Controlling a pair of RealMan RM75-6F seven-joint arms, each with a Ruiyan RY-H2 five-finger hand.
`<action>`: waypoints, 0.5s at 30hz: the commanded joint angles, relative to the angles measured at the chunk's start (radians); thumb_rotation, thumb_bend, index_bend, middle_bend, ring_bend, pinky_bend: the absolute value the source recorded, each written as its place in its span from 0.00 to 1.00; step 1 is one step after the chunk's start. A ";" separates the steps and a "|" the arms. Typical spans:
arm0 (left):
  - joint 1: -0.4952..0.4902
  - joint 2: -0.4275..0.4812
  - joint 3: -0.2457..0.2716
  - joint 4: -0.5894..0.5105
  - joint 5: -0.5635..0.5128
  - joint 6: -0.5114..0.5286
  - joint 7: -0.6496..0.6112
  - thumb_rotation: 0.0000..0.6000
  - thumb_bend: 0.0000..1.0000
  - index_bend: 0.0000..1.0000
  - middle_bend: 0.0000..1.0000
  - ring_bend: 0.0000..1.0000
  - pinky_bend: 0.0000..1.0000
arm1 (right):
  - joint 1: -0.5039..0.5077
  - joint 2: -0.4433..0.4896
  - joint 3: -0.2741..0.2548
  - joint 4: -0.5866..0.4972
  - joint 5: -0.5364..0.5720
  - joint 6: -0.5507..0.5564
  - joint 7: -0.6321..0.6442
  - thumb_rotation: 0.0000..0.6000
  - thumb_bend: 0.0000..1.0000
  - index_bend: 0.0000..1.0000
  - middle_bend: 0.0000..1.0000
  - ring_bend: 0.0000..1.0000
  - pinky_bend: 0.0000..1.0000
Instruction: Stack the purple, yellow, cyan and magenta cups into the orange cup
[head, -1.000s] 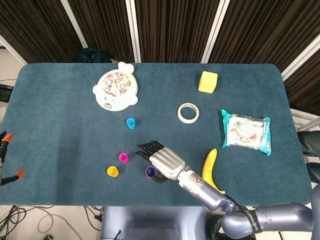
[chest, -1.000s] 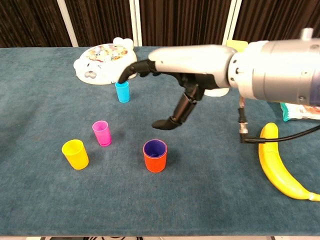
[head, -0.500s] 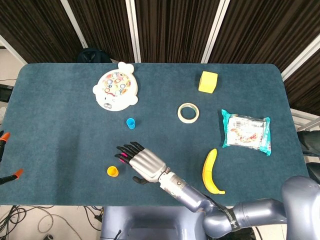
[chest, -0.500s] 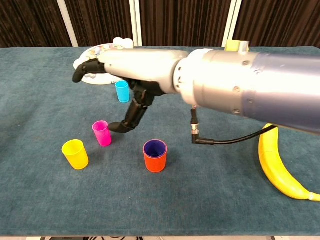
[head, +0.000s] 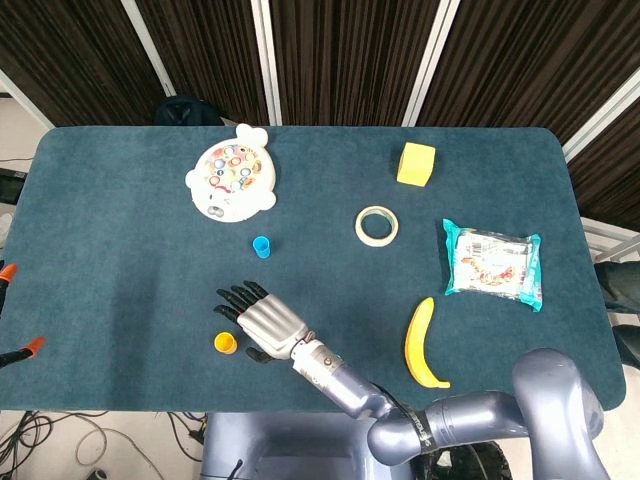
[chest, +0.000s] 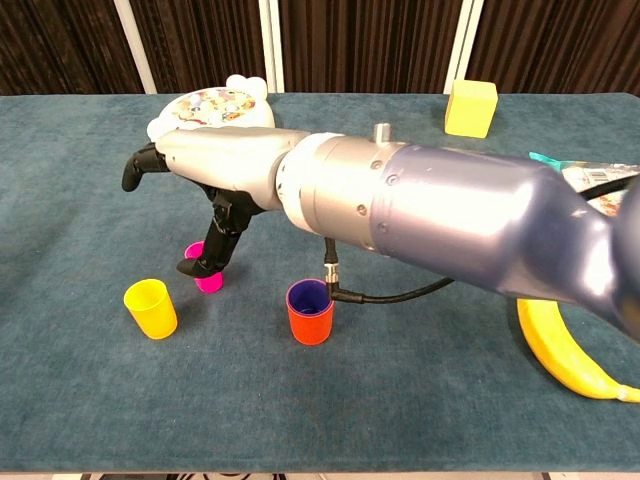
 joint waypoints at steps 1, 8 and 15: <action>-0.001 0.000 -0.001 0.001 -0.002 -0.002 -0.002 1.00 0.00 0.00 0.00 0.00 0.05 | 0.019 -0.031 0.004 0.045 0.022 -0.003 -0.011 1.00 0.41 0.17 0.00 0.01 0.01; -0.002 0.000 -0.001 0.003 -0.003 -0.005 -0.004 1.00 0.00 0.00 0.00 0.00 0.05 | 0.030 -0.067 0.001 0.107 0.024 0.004 -0.014 1.00 0.41 0.18 0.00 0.01 0.01; -0.003 -0.002 0.000 0.003 -0.001 -0.006 -0.001 1.00 0.00 0.00 0.00 0.00 0.05 | 0.035 -0.093 -0.003 0.122 0.005 -0.001 0.001 1.00 0.41 0.19 0.00 0.01 0.01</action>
